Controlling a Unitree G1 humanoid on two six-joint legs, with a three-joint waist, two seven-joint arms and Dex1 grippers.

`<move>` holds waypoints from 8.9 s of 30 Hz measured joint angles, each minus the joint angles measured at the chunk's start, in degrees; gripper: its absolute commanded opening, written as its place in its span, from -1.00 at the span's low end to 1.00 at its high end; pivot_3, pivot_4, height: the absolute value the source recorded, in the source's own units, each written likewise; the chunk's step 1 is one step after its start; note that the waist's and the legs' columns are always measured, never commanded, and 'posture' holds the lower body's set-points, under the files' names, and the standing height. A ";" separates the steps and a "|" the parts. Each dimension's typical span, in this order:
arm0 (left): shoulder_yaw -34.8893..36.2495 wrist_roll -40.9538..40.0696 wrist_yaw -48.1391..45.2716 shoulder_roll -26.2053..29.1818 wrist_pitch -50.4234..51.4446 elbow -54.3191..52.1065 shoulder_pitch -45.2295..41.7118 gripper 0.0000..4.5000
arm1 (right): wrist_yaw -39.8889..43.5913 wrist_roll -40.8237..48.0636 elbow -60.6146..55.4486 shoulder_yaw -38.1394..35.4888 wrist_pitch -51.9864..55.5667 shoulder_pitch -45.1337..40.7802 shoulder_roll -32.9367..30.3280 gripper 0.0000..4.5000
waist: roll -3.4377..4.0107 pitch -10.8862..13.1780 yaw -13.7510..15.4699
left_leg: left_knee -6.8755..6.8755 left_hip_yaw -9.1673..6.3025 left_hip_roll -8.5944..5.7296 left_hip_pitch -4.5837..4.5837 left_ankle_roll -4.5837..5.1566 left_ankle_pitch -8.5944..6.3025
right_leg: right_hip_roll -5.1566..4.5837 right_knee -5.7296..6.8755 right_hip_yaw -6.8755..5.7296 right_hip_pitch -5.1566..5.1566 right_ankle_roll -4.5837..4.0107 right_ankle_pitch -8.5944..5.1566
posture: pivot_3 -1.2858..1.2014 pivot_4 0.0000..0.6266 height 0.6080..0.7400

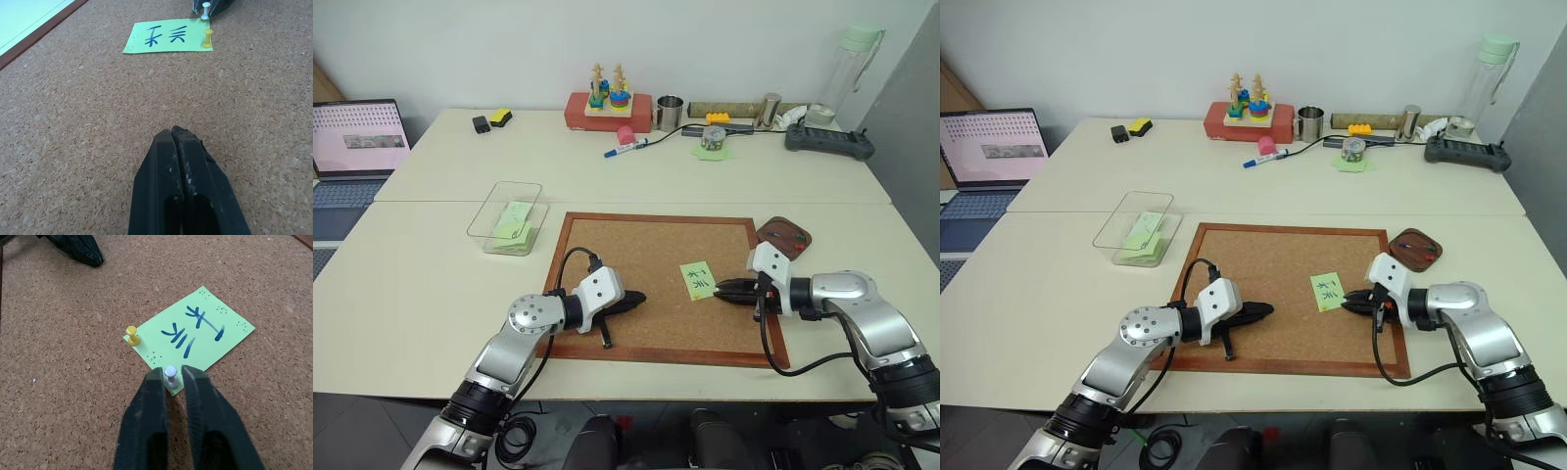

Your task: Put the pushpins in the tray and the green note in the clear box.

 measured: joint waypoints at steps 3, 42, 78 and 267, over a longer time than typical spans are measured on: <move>0.00 0.00 0.02 0.00 0.01 0.00 0.00 -1.00 | 0.05 -0.14 0.00 0.03 -0.04 -0.08 0.05 -0.99 | 0.00 0.00 0.00 | 0.00 0.01 0.00 0.00 0.00 0.00 | 0.00 0.00 0.00 0.00 -0.01 0.00 | 0.03 -0.52 1.00; 0.06 0.00 -0.48 -0.04 -0.51 0.54 -0.14 -1.00 | -22.58 -1.30 22.46 -14.97 1.91 -9.55 2.43 -0.29 | 0.04 -0.08 -0.09 | -0.03 0.06 -0.01 0.00 0.00 0.00 | 0.01 0.02 0.05 -0.01 -0.13 0.07 | 0.03 -0.52 1.00; 0.38 -0.04 -0.94 0.68 -0.33 0.01 0.14 -1.00 | -3.32 -0.43 0.54 1.56 -7.37 1.92 6.63 0.25 | 0.01 -0.08 -0.20 | -0.06 -0.02 0.07 0.02 0.00 0.00 | 0.06 0.01 -0.01 -0.04 0.13 -0.11 | 0.03 -0.52 1.00; 30.17 -3.89 36.92 3.25 16.88 16.76 -17.02 -0.19 | 0.78 17.99 -14.49 -8.50 10.65 -14.65 -1.31 0.19 | -0.46 0.28 0.54 | -0.12 -0.14 0.01 -0.33 -0.41 0.12 | -0.02 -0.26 -0.12 -0.21 -0.06 0.17 | 0.03 -0.52 1.00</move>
